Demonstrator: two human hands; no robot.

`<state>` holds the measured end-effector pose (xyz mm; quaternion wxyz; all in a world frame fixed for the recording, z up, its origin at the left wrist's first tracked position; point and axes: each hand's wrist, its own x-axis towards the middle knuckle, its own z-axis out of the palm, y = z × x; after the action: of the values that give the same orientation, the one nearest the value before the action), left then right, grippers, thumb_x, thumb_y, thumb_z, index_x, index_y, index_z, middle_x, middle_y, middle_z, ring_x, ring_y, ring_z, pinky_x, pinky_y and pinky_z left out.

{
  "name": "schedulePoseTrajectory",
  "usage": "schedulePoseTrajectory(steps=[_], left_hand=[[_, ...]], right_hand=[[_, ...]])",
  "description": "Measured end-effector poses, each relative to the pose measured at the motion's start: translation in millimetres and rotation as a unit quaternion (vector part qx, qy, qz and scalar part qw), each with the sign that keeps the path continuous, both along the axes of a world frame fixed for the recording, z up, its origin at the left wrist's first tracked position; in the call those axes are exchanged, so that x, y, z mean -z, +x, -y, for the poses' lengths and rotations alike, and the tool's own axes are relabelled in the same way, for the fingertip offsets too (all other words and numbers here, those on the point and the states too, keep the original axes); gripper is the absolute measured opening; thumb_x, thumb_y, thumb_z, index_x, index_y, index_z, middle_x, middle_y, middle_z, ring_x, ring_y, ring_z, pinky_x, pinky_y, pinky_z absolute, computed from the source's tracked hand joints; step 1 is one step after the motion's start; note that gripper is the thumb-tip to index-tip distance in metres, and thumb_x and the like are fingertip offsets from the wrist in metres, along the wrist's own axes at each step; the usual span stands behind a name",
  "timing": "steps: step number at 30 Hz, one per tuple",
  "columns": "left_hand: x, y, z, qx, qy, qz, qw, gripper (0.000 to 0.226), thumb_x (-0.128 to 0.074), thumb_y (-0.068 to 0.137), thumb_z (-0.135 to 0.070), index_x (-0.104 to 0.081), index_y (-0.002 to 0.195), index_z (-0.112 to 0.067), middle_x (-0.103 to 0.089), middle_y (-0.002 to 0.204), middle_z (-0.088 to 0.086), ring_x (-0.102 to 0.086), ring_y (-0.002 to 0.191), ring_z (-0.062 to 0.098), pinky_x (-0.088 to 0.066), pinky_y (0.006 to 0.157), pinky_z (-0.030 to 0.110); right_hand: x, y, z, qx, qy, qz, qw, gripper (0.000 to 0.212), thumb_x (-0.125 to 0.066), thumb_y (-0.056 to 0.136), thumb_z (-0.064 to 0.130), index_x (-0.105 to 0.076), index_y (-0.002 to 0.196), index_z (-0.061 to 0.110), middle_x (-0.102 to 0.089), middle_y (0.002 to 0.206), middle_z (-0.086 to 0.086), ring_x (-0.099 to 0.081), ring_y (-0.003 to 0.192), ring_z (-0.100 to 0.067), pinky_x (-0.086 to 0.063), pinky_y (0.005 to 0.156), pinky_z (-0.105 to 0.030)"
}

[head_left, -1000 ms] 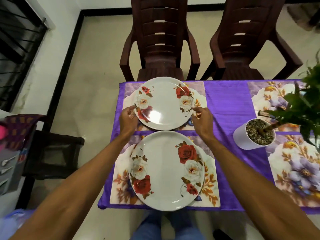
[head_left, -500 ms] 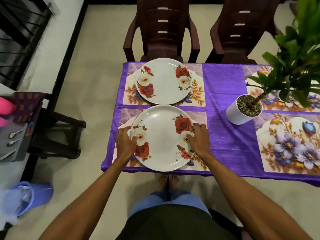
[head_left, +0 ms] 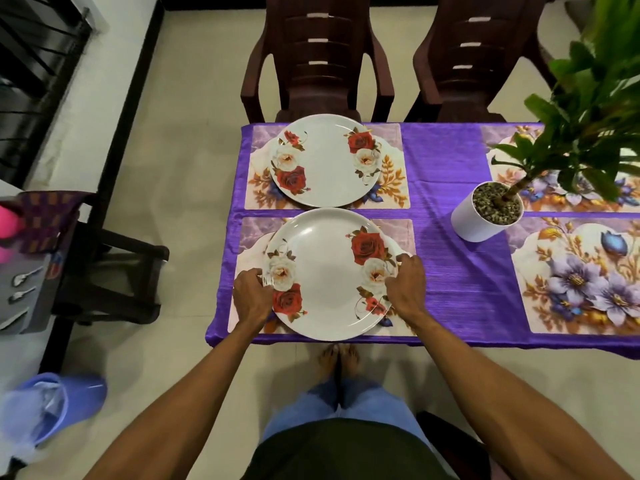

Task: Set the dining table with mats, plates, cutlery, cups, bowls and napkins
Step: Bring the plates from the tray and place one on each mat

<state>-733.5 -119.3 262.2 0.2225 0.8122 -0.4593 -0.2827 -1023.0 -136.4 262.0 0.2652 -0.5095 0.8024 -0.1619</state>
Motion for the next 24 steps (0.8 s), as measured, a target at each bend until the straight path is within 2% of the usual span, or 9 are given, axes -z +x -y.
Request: schedulePoseTrajectory(steps=[3, 7, 11, 13, 17, 19, 22, 24], left_hand=[[0.7, -0.1, 0.3, -0.010, 0.006, 0.004, 1.000, 0.018, -0.080, 0.083, -0.026, -0.072, 0.085, -0.010, -0.071, 0.082, 0.005, -0.066, 0.071, 0.018, -0.043, 0.053, 0.020], [-5.4, -3.6, 1.1, -0.019, 0.006, 0.017, 1.000, 0.018, -0.079, 0.084, -0.023, -0.074, 0.094, -0.009, -0.073, 0.088, 0.007, -0.064, 0.070, 0.016, -0.043, 0.053, 0.018], [-21.5, -8.0, 4.5, -0.022, -0.012, -0.003, 1.000, 0.032, -0.083, 0.080, -0.023, -0.074, 0.106, -0.007, -0.075, 0.100, 0.010, -0.070, 0.085, 0.024, -0.055, 0.065, 0.030], [-28.6, -10.8, 6.7, -0.021, -0.010, -0.010, 1.000, 0.036, -0.084, 0.079, -0.022, -0.073, 0.110, -0.008, -0.074, 0.106, 0.010, -0.070, 0.093, 0.026, -0.056, 0.071, 0.033], [-37.9, -19.8, 11.1, -0.012, -0.007, -0.028, 0.999, 0.040, -0.082, 0.079, -0.015, -0.068, 0.114, -0.005, -0.073, 0.109, 0.014, -0.070, 0.095, 0.029, -0.060, 0.078, 0.042], [-43.8, -28.6, 10.4, -0.018, -0.006, -0.046, 0.999, 0.044, -0.084, 0.077, -0.015, -0.064, 0.115, -0.005, -0.071, 0.110, 0.013, -0.069, 0.095, 0.029, -0.059, 0.080, 0.045], [-50.7, -43.6, 8.3, -0.017, -0.013, -0.061, 0.998, 0.042, -0.083, 0.077, -0.013, -0.059, 0.111, -0.007, -0.069, 0.107, 0.011, -0.064, 0.090, 0.023, -0.056, 0.078, 0.039], [-53.4, -56.0, 5.9, -0.014, -0.020, -0.070, 0.997, 0.041, -0.082, 0.077, -0.010, -0.057, 0.109, -0.008, -0.067, 0.104, 0.010, -0.061, 0.088, 0.021, -0.053, 0.074, 0.034]], right_hand=[[-0.7, 1.5, -0.1, 0.010, -0.001, 0.000, 1.000, 0.046, -0.074, 0.083, 0.009, -0.056, 0.126, 0.004, -0.055, 0.124, -0.016, -0.054, 0.117, -0.031, -0.049, 0.095, -0.041], [-1.0, -0.8, 0.7, 0.027, -0.013, 0.011, 1.000, 0.041, -0.075, 0.084, 0.009, -0.060, 0.122, 0.005, -0.058, 0.119, -0.015, -0.056, 0.113, -0.029, -0.051, 0.092, -0.040], [-11.8, -10.8, 4.3, 0.036, -0.033, 0.037, 0.998, 0.040, -0.071, 0.079, -0.001, -0.060, 0.117, 0.005, -0.057, 0.113, -0.012, -0.054, 0.106, -0.027, -0.047, 0.085, -0.036], [-16.1, -20.4, 5.4, 0.035, -0.044, 0.048, 0.997, 0.040, -0.067, 0.076, -0.006, -0.058, 0.114, 0.006, -0.054, 0.109, -0.008, -0.052, 0.101, -0.024, -0.041, 0.079, -0.031], [-20.3, -39.2, 7.1, 0.036, -0.055, 0.096, 0.993, 0.034, -0.070, 0.078, -0.001, -0.051, 0.103, 0.013, -0.059, 0.095, 0.000, -0.057, 0.088, -0.021, -0.041, 0.060, -0.026], [-24.4, -47.7, 6.3, 0.042, -0.064, 0.114, 0.991, 0.034, -0.073, 0.081, 0.005, -0.048, 0.103, 0.014, -0.059, 0.088, 0.005, -0.060, 0.083, -0.018, -0.042, 0.054, -0.023], [-29.0, -62.8, 3.0, 0.046, -0.078, 0.138, 0.986, 0.039, -0.078, 0.081, 0.016, -0.046, 0.102, 0.014, -0.060, 0.086, 0.006, -0.061, 0.080, -0.015, -0.052, 0.059, -0.032], [-30.1, -76.9, 0.4, 0.046, -0.084, 0.146, 0.985, 0.041, -0.079, 0.078, 0.015, -0.045, 0.101, 0.017, -0.061, 0.087, 0.007, -0.062, 0.080, -0.015, -0.055, 0.063, -0.038]])
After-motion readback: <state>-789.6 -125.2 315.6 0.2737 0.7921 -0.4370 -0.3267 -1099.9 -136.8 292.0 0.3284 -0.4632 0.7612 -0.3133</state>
